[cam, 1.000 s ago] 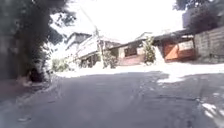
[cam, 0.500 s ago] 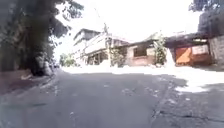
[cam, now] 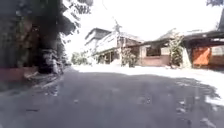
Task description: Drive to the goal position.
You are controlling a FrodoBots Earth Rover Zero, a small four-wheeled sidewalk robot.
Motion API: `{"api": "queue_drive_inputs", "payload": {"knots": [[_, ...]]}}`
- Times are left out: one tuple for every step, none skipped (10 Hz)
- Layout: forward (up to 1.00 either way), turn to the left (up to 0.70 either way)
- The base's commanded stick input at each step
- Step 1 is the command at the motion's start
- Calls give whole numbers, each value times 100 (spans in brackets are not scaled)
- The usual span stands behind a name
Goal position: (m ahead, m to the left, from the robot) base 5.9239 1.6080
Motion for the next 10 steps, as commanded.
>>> {"api": "queue_drive_inputs", "payload": {"knots": [[100, 4], [100, 7], [100, 9], [100, 10], [100, 17], [100, 18], [100, 15], [100, 6], [100, 4], [100, 4]]}}
